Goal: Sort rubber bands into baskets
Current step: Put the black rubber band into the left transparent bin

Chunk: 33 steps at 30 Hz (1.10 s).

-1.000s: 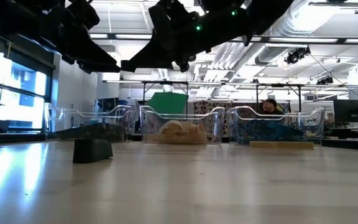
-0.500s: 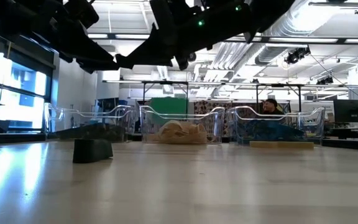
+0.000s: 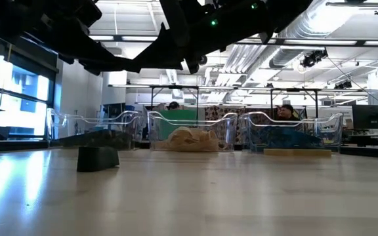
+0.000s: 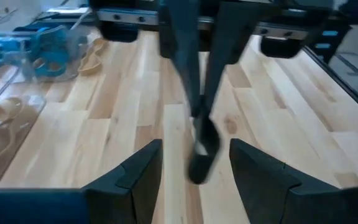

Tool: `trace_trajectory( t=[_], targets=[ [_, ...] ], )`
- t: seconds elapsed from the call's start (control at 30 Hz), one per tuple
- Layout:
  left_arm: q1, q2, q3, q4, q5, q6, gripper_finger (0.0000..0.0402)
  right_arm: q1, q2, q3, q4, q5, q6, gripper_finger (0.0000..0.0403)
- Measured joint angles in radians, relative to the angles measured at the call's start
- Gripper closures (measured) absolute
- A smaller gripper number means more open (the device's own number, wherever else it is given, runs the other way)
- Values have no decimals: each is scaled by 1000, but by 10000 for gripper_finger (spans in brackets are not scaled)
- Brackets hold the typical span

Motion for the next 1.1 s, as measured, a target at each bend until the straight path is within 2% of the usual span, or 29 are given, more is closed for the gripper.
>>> trace_trajectory(
  t=[0.17, 0.4, 0.57, 0.73, 0.87, 1.03, 1.1],
  targets=[
    [-28, 0, 0, 0, 3, 34, 263, -1, 0, 0, 11, 0, -5, 403],
    [-59, 0, 0, 39, 3, 95, 388, -1, 0, 0, 20, -1, -3, 403],
    [-59, 0, 0, 43, -42, 83, 396, -1, 0, 0, 21, 3, -5, 388],
    [-29, 0, 0, 44, -102, 70, 399, -4, 0, 0, 7, 85, -8, 312],
    [14, -3, 1, 40, -141, 32, 400, -12, -14, 0, -18, 98, -8, 256],
    [66, -3, 1, 39, -147, 23, 401, -13, -62, 0, -68, 115, -9, 223],
    [91, -3, 9, 22, -191, 10, 401, -12, -88, 0, -115, 148, -16, 220]
  ],
)
